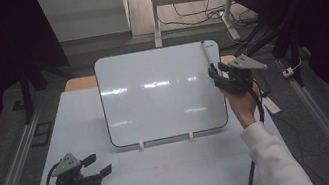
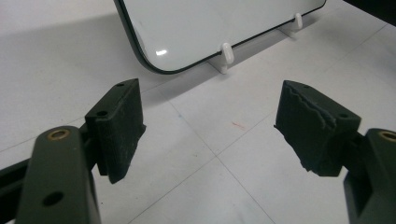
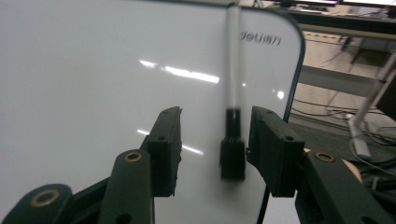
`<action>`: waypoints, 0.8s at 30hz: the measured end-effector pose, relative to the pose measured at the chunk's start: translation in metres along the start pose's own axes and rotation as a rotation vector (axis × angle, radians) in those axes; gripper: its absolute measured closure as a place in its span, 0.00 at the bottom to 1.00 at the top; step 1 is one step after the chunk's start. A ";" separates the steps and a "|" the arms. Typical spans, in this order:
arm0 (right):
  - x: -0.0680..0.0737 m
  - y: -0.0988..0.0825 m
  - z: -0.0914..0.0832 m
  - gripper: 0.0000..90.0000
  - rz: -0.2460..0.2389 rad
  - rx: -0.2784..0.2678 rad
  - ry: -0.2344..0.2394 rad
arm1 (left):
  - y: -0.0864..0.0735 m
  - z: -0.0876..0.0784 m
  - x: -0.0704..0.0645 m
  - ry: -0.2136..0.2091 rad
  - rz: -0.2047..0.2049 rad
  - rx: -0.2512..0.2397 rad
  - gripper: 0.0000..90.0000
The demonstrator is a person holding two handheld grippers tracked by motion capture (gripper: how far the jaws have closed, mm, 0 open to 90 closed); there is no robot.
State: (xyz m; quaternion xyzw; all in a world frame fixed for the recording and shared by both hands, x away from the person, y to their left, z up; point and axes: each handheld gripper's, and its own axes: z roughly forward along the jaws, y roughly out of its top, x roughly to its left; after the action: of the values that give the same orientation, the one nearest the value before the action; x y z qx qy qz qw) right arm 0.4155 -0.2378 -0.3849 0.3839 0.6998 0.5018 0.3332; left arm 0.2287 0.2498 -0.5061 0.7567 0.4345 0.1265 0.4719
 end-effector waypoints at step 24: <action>0.007 -0.097 -0.088 0.54 -0.030 0.090 0.232 | 0.000 0.005 0.000 -0.004 0.008 0.021 0.26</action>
State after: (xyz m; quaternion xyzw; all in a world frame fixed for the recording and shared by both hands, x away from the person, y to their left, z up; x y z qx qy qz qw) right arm 0.3176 -0.2902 -0.4542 0.3275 0.7612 0.5057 0.2400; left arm 0.2315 0.2466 -0.5090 0.7637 0.4318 0.1223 0.4641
